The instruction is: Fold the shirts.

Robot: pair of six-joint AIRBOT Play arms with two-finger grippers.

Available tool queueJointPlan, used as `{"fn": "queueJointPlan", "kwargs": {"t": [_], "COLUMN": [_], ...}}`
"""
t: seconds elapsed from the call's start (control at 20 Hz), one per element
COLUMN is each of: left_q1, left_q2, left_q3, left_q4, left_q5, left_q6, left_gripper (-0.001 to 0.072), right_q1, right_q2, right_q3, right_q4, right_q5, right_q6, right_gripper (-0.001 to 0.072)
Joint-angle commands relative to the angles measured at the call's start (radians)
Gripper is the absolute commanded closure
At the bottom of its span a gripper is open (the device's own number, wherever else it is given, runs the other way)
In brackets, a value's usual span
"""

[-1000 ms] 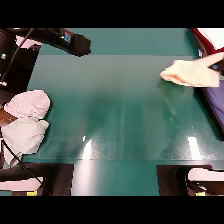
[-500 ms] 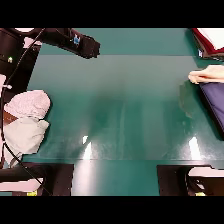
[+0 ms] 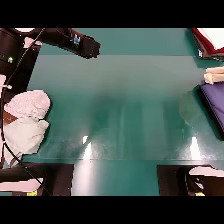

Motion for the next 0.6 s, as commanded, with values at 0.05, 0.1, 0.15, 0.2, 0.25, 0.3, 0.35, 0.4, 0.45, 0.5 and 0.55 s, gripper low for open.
{"fn": "queueJointPlan", "kwargs": {"t": [0.05,0.1,0.15,0.2,0.25,0.3,0.35,0.4,0.45,0.5,0.55], "left_q1": [0.000,0.000,0.000,0.000,0.000,0.000,0.000,0.000,0.000,0.000,0.000], "left_q2": [0.000,0.000,0.000,0.000,0.000,0.000,0.000,0.000,0.000,0.000,0.000], "left_q3": [0.000,0.000,0.000,0.000,0.000,0.000,0.000,0.000,0.000,0.000,0.000], "left_q4": [0.002,0.002,0.002,0.002,0.002,0.002,0.002,0.002,0.002,0.002,0.002], "left_q5": [-0.001,-0.001,-0.002,-0.002,-0.002,-0.002,-0.002,-0.003,-0.003,-0.003,-0.003], "left_q6": [0.003,0.003,0.003,0.005,0.016,0.029,0.029,0.029,0.029,0.029,0.029], "left_gripper": [0.0679,0.0679,0.0679,0.0679,0.0679,0.0679,0.0679,0.0679,0.0679,0.0679,0.0679], "right_q1": [-0.080,-0.106,-0.131,-0.154,-0.179,-0.206,-0.233,-0.261,-0.292,-0.321,-0.344], "right_q2": [0.080,0.099,0.116,0.132,0.149,0.167,0.183,0.197,0.210,0.218,0.223], "right_q3": [-0.142,-0.184,-0.226,-0.265,-0.304,-0.346,-0.387,-0.419,-0.449,-0.467,-0.477], "right_q4": [-0.179,-0.232,-0.291,-0.352,-0.413,-0.472,-0.509,-0.533,-0.542,-0.543,-0.532], "right_q5": [0.040,0.050,0.062,0.074,0.079,0.080,0.081,0.080,0.079,0.080,0.081], "right_q6": [0.025,0.037,0.050,0.066,0.082,0.101,0.105,0.105,0.105,0.105,0.105], "right_gripper": [0.0696,0.0696,0.0695,0.0683,0.0574,0.0387,0.0281,0.0252,0.0252,0.0253,0.0253]}}
